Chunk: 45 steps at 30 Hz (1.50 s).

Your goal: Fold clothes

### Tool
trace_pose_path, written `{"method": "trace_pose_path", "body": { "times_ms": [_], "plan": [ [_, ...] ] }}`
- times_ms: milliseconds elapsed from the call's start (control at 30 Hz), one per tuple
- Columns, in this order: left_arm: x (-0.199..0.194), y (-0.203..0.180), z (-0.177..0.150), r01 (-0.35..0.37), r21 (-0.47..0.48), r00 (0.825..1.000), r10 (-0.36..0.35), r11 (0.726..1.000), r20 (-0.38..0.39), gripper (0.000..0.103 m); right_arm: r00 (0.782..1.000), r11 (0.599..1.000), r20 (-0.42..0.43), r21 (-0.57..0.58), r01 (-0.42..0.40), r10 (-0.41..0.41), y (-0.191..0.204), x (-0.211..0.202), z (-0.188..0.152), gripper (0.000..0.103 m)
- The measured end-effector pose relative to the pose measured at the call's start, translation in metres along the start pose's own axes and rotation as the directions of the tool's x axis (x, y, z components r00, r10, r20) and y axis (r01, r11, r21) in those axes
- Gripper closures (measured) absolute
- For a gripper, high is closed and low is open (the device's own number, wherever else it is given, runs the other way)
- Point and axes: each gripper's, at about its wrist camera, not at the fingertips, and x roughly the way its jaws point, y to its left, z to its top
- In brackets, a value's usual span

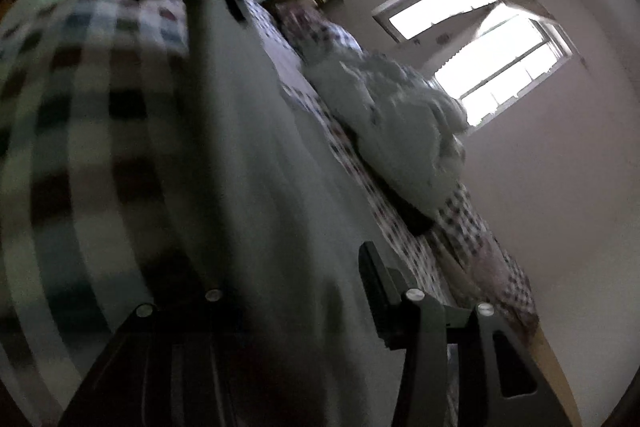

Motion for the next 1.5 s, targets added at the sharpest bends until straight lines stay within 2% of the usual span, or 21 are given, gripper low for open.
{"method": "trace_pose_path", "body": {
  "times_ms": [167, 367, 533, 733, 1000, 1100, 1233, 1500],
  "plan": [
    [0.0, -0.003, 0.002, 0.008, -0.008, 1.0, -0.008, 1.0, 0.007, 0.094, 0.994, 0.998, -0.091, 0.014, 0.057, -0.056, -0.033, -0.006, -0.045, 0.054],
    [0.002, -0.007, 0.002, -0.001, -0.005, 1.0, 0.001, 1.0, 0.015, 0.094, 0.977, 0.993, -0.184, 0.009, 0.116, -0.112, -0.063, -0.017, -0.102, 0.054],
    [0.004, -0.017, -0.001, -0.037, 0.056, 0.999, 0.035, 0.998, 0.031, 0.094, 0.967, 0.985, -0.189, -0.068, 0.161, -0.171, -0.067, -0.032, -0.131, 0.054],
    [0.006, -0.013, -0.001, -0.044, 0.041, 0.999, 0.043, 0.998, 0.033, 0.094, 0.955, 0.978, -0.216, -0.091, 0.189, -0.205, -0.072, -0.048, -0.159, 0.055],
    [0.01, -0.009, -0.002, -0.073, 0.041, 0.997, 0.072, 0.996, 0.035, 0.094, 0.956, 0.978, -0.209, -0.097, 0.187, -0.204, -0.066, -0.051, -0.162, 0.058],
    [0.011, -0.006, -0.003, -0.088, 0.04, 0.996, 0.086, 0.995, 0.035, 0.094, 0.957, 0.978, -0.209, -0.097, 0.185, -0.202, -0.063, -0.05, -0.161, 0.062],
    [0.012, -0.005, -0.005, -0.099, 0.043, 0.995, 0.097, 0.994, 0.039, 0.094, 0.958, 0.978, -0.208, -0.097, 0.182, -0.199, -0.06, -0.048, -0.16, 0.073],
    [0.014, -0.002, -0.006, -0.117, 0.04, 0.993, 0.116, 0.992, 0.038, 0.094, 0.96, 0.981, -0.208, -0.101, 0.169, -0.187, -0.055, -0.048, -0.159, 0.079]
  ]
}}
